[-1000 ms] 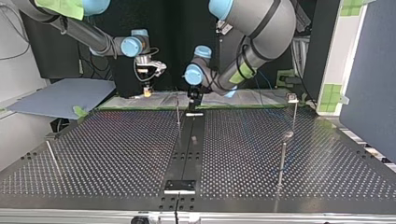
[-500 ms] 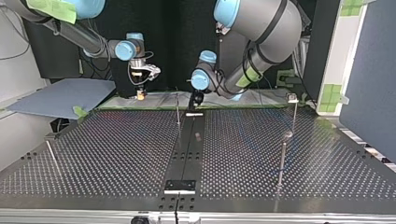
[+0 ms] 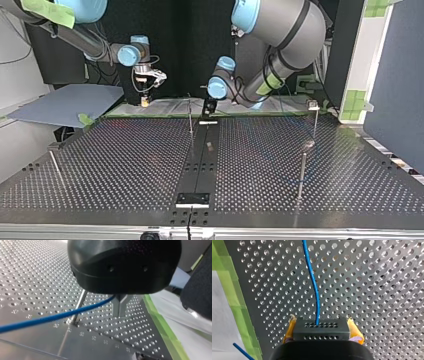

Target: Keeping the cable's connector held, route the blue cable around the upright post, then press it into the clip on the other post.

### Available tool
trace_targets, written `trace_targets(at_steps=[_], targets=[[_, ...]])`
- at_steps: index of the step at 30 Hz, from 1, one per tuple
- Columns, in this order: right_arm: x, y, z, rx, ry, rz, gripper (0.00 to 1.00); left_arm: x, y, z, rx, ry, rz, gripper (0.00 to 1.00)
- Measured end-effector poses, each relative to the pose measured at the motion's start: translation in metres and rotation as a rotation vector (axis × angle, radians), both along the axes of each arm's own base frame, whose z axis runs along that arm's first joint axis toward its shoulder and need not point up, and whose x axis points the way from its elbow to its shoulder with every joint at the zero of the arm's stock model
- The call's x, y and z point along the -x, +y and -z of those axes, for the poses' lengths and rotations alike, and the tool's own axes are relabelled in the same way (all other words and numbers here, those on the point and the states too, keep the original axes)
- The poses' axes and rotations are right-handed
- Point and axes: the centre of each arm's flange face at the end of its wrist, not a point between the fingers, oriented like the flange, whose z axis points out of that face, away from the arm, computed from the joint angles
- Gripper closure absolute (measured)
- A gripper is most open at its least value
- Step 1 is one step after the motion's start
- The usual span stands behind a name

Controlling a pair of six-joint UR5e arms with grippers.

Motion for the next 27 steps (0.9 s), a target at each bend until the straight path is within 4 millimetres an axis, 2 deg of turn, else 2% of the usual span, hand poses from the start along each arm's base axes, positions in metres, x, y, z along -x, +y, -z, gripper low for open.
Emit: trace_targets(at_steps=[9,17,27], targets=[[0.004,-0.005,-0.002,0.010,-0.003,0.010,1.00,-0.009,0.000,-0.005,0.037,0.004,0.028,0.99],[0.008,-0.018,-0.007,0.029,-0.010,0.020,1.00,-0.029,-0.006,-0.023,0.095,-0.001,0.033,0.99],[0.011,-0.033,-0.014,0.050,-0.016,0.030,1.00,-0.041,-0.004,-0.030,0.137,-0.006,0.027,0.99]])
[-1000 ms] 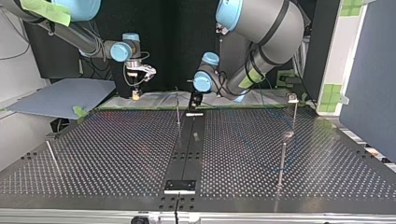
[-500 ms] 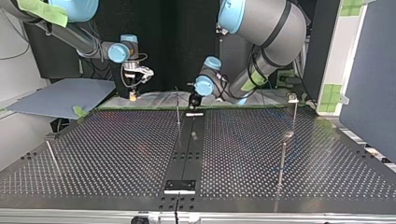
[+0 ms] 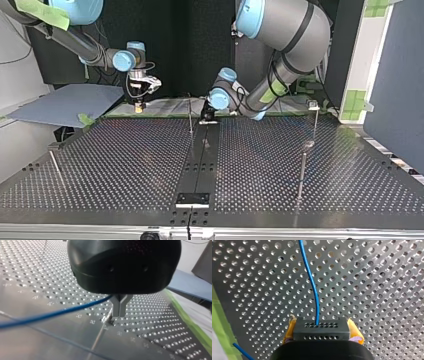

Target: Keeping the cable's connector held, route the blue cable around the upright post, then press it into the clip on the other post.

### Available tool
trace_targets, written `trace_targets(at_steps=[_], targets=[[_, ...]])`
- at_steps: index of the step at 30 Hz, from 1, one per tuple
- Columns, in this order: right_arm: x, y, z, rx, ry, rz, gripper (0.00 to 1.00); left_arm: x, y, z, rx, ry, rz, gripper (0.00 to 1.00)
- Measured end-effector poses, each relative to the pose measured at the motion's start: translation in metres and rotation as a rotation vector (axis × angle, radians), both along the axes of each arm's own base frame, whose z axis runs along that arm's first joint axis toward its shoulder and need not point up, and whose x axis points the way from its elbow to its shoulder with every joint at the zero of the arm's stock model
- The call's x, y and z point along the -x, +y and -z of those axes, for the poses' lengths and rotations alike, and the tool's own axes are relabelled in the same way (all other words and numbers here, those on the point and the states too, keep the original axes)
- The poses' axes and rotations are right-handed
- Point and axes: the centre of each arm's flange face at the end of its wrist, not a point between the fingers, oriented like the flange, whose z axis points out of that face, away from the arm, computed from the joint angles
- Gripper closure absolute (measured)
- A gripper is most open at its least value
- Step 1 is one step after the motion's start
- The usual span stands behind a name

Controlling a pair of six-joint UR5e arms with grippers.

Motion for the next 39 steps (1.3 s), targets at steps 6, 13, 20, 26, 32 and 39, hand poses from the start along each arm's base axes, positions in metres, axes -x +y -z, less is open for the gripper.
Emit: trace_targets(at_steps=[6,13,20,26,32,39], targets=[[0.000,-0.010,-0.005,0.014,-0.004,0.004,1.00,-0.006,0.005,-0.002,0.005,-0.004,-0.014,0.99],[-0.002,-0.023,-0.014,0.032,-0.008,-0.003,1.00,-0.011,0.011,-0.002,0.006,-0.008,-0.028,0.99],[-0.003,-0.034,-0.020,0.036,-0.009,-0.009,1.00,-0.017,0.019,-0.003,0.002,-0.016,-0.053,0.99],[-0.003,-0.033,-0.019,0.024,-0.004,-0.018,1.00,-0.020,0.024,-0.003,-0.009,-0.022,-0.070,0.63],[-0.003,-0.032,-0.018,0.021,0.002,-0.019,1.00,-0.019,0.022,-0.003,-0.034,-0.034,-0.049,0.14],[-0.003,-0.032,-0.018,0.021,0.003,-0.020,1.00,-0.014,0.018,-0.002,-0.074,-0.038,-0.016,0.00]])
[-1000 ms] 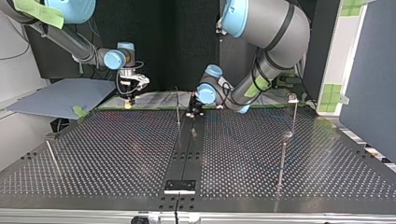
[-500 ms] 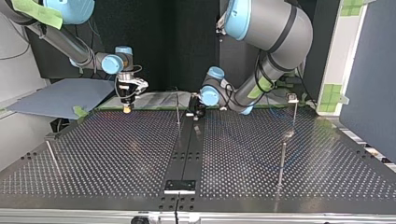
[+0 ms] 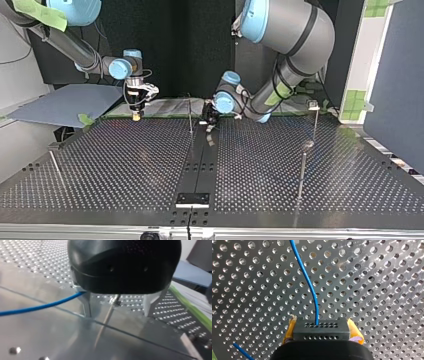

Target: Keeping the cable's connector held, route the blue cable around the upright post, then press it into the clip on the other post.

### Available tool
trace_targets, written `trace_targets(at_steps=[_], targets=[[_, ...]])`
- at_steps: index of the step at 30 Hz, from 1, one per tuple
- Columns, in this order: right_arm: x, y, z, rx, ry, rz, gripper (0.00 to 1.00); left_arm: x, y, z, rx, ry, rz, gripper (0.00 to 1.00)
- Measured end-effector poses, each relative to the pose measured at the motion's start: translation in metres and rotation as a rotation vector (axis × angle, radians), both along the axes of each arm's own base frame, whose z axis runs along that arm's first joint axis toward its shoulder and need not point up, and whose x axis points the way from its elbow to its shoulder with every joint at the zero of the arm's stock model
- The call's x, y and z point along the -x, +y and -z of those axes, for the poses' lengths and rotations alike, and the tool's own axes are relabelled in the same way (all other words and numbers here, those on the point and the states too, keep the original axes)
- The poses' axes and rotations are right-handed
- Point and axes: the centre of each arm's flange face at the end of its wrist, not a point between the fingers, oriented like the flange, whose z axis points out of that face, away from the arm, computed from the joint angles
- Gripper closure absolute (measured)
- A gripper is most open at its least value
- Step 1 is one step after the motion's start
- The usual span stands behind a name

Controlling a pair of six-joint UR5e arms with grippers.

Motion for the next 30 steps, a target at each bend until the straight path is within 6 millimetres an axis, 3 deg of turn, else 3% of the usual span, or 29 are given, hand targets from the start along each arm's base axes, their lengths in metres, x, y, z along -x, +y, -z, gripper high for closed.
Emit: trace_targets(at_steps=[13,30], targets=[[0.003,-0.001,0.001,-0.007,0.004,0.005,1.00,0.031,-0.018,0.004,-0.154,0.044,0.037,0.00],[0.007,-0.002,0.002,-0.011,0.010,0.009,1.00,0.069,-0.026,-0.025,-0.173,0.003,0.117,0.00]])
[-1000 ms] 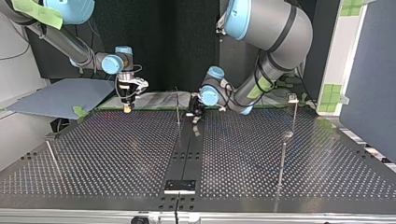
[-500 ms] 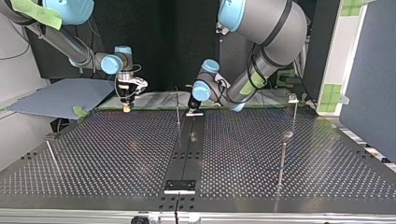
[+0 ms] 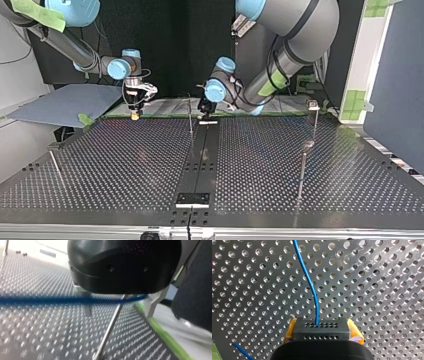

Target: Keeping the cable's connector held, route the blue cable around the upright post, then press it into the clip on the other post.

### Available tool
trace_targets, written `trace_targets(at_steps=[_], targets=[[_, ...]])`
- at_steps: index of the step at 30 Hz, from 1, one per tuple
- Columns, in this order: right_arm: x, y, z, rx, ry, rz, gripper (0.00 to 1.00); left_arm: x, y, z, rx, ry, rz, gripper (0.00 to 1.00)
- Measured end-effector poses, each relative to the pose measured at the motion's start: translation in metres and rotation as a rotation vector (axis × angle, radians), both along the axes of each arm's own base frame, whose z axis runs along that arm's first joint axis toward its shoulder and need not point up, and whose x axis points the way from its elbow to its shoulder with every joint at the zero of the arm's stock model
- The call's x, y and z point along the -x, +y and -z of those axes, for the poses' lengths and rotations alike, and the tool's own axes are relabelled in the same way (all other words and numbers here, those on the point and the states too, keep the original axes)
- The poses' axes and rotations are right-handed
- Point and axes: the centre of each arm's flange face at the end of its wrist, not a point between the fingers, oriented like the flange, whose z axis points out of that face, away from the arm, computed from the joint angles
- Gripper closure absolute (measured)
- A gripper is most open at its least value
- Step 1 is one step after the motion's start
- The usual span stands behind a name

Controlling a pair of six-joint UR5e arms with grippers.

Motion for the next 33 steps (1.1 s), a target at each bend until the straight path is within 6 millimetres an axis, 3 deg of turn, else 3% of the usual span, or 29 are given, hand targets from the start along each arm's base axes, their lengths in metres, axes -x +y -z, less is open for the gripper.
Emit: trace_targets(at_steps=[11,33], targets=[[0.001,0.000,0.001,-0.003,0.000,-0.003,1.00,0.040,-0.008,0.019,-0.027,0.040,0.050,0.00],[0.004,-0.001,0.003,-0.006,-0.003,0.002,1.00,0.038,-0.015,0.017,0.008,-0.002,0.049,0.00]])
